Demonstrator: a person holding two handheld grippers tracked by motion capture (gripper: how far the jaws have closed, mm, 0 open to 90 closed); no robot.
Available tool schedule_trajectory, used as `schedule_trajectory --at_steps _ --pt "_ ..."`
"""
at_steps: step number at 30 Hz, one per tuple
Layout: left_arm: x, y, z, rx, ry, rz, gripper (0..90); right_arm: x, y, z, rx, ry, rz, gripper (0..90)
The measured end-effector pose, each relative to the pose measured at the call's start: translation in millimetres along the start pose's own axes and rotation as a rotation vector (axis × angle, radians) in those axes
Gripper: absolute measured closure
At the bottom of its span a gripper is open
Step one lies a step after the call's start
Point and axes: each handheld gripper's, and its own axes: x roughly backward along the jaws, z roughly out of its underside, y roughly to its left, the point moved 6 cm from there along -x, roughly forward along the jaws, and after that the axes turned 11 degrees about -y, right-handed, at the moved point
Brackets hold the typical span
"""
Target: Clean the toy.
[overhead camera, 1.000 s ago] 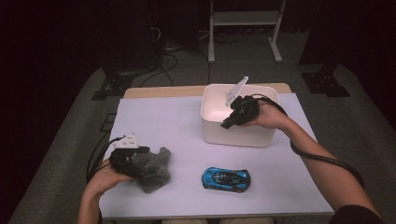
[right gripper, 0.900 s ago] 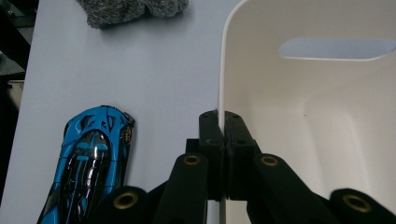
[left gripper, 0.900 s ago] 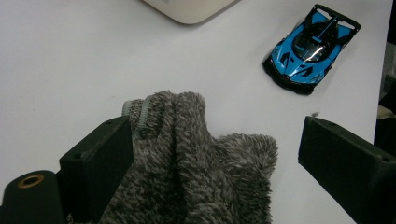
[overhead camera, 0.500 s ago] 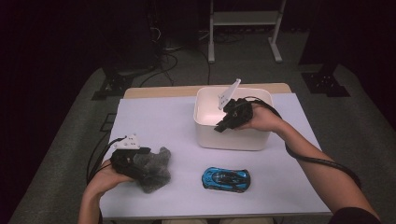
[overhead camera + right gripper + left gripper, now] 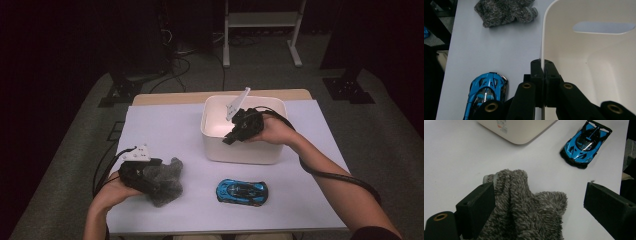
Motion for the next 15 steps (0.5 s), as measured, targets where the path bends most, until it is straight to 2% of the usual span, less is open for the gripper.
schedule_trajectory --at_steps 15 --pt "0.2 -2.4 0.3 -0.006 0.005 0.005 9.7 -10.9 11.1 -7.5 0.009 -0.003 -0.021 86.8"
